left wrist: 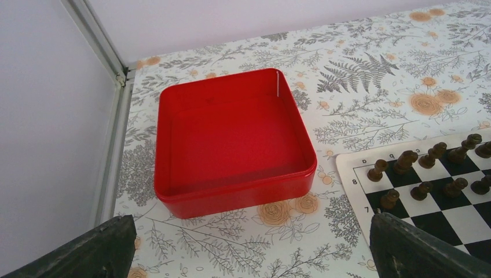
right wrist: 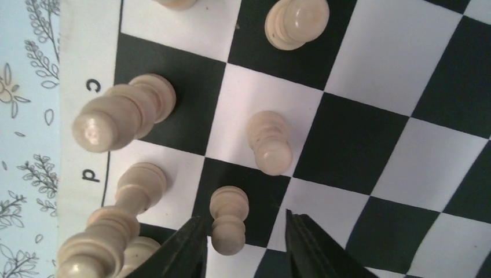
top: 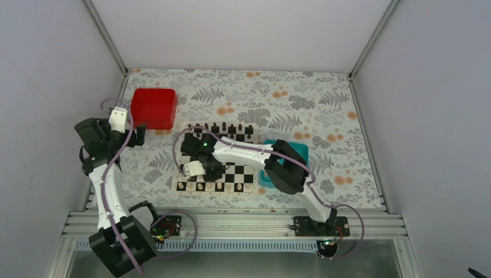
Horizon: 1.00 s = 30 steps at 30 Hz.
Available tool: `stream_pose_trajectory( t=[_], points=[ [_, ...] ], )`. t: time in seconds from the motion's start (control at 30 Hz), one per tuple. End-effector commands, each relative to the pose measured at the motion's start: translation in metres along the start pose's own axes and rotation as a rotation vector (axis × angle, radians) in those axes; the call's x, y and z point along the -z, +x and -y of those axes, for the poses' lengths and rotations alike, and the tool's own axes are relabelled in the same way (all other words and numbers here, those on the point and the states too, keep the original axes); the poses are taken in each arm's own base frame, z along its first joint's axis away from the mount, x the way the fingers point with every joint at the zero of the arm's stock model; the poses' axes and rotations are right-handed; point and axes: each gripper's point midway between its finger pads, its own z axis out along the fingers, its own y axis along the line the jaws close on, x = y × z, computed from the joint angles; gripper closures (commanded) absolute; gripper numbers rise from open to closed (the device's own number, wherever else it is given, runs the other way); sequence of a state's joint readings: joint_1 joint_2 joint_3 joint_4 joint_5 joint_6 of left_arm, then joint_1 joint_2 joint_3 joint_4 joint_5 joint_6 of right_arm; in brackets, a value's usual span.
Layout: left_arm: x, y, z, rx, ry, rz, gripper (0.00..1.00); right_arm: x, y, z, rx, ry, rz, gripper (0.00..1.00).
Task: Set up the chess pieces on the board
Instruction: Place the chess piece on the chessboard, then adjust the storage box at the center of the board.
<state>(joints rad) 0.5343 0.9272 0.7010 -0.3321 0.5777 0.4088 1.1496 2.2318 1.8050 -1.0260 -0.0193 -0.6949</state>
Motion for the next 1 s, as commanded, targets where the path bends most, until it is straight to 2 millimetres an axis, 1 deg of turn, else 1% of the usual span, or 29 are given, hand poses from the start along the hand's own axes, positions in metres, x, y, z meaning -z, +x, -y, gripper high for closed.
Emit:
stream_pose_trajectory(
  t=[0.0,0.07,0.13,0.2,0.23,0.27,0.33,0.4,0.43,0.53,0.57,0.67,0.73,0.8,0.83,0.93,0.97],
  points=[
    [0.003,-0.004,0.003,-0.018,0.012,0.019,0.00,0.037,-0.003,0.018,-0.031,0.086,0.057,0.59],
    [0.004,-0.004,0.003,-0.018,0.012,0.019,0.00,0.058,0.000,0.025,-0.048,0.115,0.083,0.55],
    [0.004,-0.003,0.002,-0.016,0.011,0.019,0.00,0.083,0.006,0.032,-0.073,0.152,0.110,0.53],
    [0.004,-0.004,0.001,-0.017,0.008,0.020,0.00,0.108,0.019,0.041,-0.112,0.196,0.130,0.52],
    [0.004,-0.004,0.002,-0.017,0.008,0.021,0.00,0.124,0.029,0.046,-0.137,0.224,0.143,0.52],
    [0.005,-0.004,0.001,-0.017,0.007,0.022,0.00,0.133,0.040,0.049,-0.163,0.240,0.148,0.52],
    [0.005,-0.004,0.001,-0.018,0.005,0.023,0.00,0.147,0.074,0.053,-0.229,0.262,0.143,0.54],
    [0.005,-0.004,0.002,-0.018,0.007,0.024,0.00,0.156,0.112,0.054,-0.303,0.280,0.137,0.62],
    [0.005,-0.004,0.001,-0.017,0.006,0.022,0.00,0.161,0.139,0.059,-0.359,0.299,0.138,0.70],
    [0.005,-0.001,0.001,-0.013,0.009,0.017,0.00,0.160,0.217,0.064,-0.507,0.351,0.124,0.92],
    [0.005,-0.001,0.000,-0.011,0.010,0.016,0.00,0.158,0.246,0.065,-0.562,0.368,0.118,0.95],
    [0.006,-0.003,0.001,-0.010,0.015,0.021,0.00,0.157,0.326,0.075,-0.713,0.453,0.115,0.96],
    [0.007,-0.004,0.001,-0.010,0.013,0.023,0.00,0.143,0.367,0.071,-0.790,0.435,0.106,0.96],
    [0.008,-0.004,0.001,-0.008,0.017,0.023,0.00,0.123,0.394,0.061,-0.844,0.382,0.093,0.96],
    [0.009,-0.004,0.001,-0.007,0.018,0.025,0.00,0.116,0.404,0.056,-0.863,0.356,0.094,0.96],
    [0.010,-0.005,-0.001,-0.011,0.014,0.030,0.00,0.098,0.418,0.043,-0.886,0.331,0.095,0.96],
    [0.011,-0.007,-0.002,-0.014,0.012,0.031,0.00,0.095,0.420,0.041,-0.891,0.330,0.103,0.96]
  ],
)
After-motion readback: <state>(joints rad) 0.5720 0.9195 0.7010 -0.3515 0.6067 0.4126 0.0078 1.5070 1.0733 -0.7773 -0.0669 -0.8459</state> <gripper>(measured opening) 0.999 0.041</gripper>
